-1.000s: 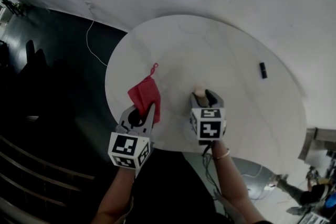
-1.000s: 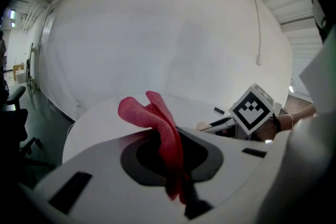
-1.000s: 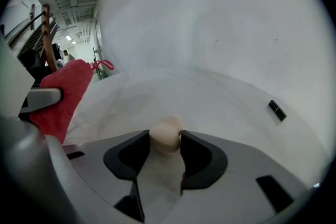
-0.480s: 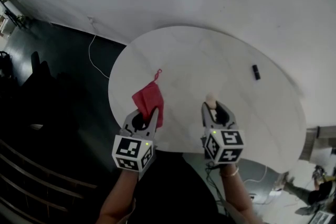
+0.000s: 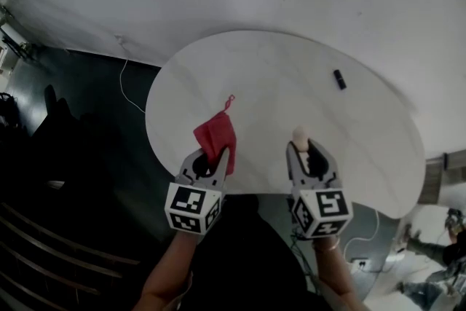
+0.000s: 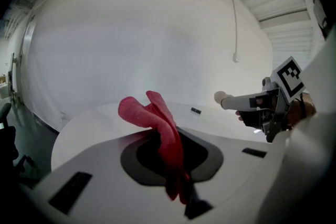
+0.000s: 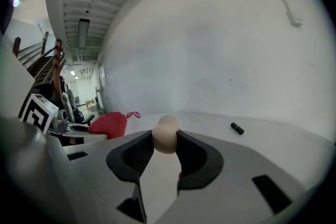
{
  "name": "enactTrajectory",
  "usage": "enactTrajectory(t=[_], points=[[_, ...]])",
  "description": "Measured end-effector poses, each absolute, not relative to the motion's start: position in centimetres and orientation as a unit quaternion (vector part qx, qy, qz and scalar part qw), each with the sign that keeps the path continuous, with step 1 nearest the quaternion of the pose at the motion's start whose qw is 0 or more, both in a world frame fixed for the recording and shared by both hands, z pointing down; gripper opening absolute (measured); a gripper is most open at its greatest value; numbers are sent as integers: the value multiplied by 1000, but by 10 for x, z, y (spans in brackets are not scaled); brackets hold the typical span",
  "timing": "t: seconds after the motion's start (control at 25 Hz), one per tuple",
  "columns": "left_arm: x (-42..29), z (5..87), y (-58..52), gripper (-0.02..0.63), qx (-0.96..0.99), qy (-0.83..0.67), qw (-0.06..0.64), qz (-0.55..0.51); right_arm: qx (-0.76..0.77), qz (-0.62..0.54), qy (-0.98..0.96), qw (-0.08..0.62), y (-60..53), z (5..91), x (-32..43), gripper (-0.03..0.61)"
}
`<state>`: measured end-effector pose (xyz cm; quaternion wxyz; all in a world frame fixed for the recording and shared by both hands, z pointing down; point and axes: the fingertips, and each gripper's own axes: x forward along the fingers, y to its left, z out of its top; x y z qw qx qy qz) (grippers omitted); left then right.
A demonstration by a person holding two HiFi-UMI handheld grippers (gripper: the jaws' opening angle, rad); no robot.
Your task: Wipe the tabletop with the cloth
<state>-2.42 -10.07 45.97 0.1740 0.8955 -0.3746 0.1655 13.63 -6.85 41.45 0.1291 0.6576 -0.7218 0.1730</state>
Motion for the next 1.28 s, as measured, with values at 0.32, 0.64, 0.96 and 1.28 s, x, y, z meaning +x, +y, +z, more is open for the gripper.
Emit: enactTrajectory(t=[0.32,0.64,0.96,1.28], points=[[8,464,-64,41,911,-333,167,177,665,147,-724,105,-37,393,137,130],[87,494,-17,41,925,-207,227,222,681,124,-716,91,-10,374,155,129],[124,553,16,41,892,-164,247,343,691,116,-708,85,-3,361,162,127],[36,578,-20,41,849,-253,255,387,649,120,-747,86,-33,367,131,127]])
